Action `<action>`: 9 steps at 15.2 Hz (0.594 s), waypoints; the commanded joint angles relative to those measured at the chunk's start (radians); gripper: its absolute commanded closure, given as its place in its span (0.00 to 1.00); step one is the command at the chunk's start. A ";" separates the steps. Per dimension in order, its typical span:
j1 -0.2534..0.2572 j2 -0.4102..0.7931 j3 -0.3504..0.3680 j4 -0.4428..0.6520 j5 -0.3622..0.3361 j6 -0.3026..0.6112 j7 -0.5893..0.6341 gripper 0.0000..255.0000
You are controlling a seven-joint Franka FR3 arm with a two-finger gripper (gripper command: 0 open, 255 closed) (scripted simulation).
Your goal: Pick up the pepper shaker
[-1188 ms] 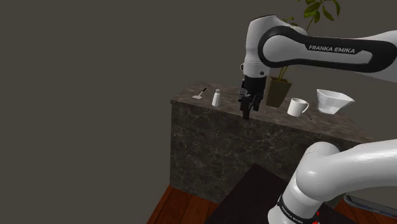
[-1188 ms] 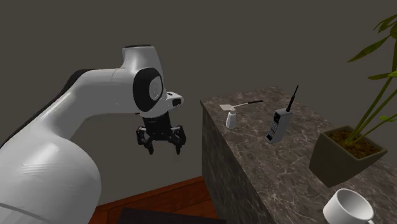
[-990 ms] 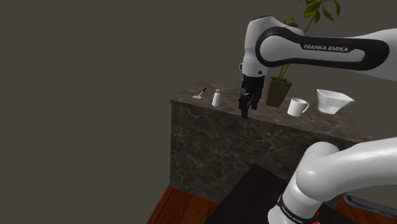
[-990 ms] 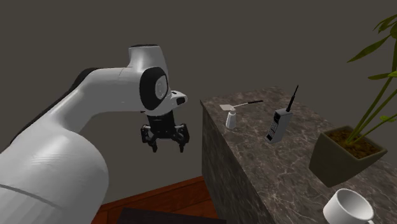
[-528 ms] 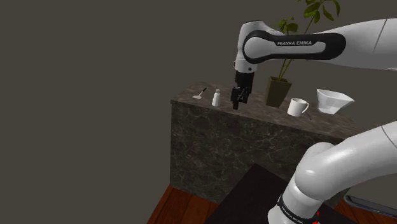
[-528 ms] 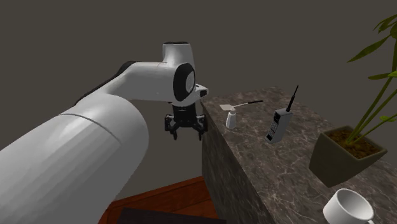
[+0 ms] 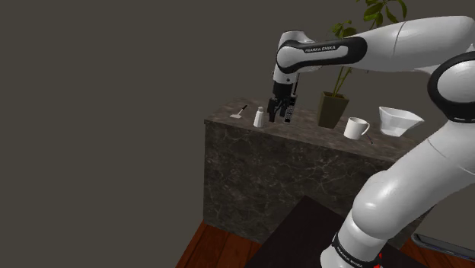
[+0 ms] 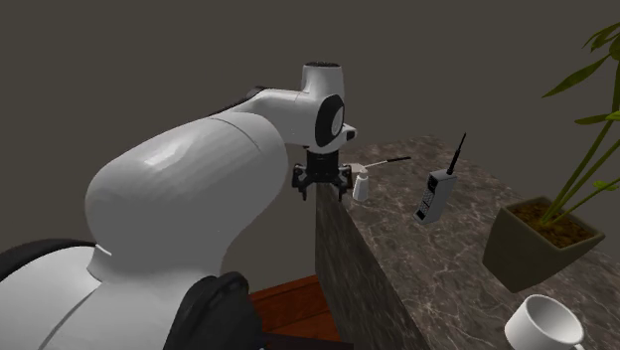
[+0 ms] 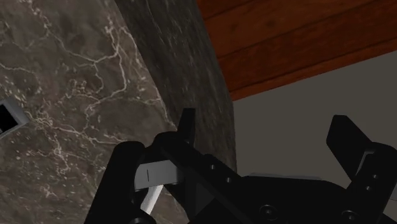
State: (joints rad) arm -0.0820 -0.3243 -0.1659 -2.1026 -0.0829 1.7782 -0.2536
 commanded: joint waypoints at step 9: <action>-0.037 0.361 -0.098 0.352 0.129 0.047 -0.176 0.00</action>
State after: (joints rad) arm -0.1146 -0.0004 -0.2584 -1.7940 0.0292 1.8286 -0.4148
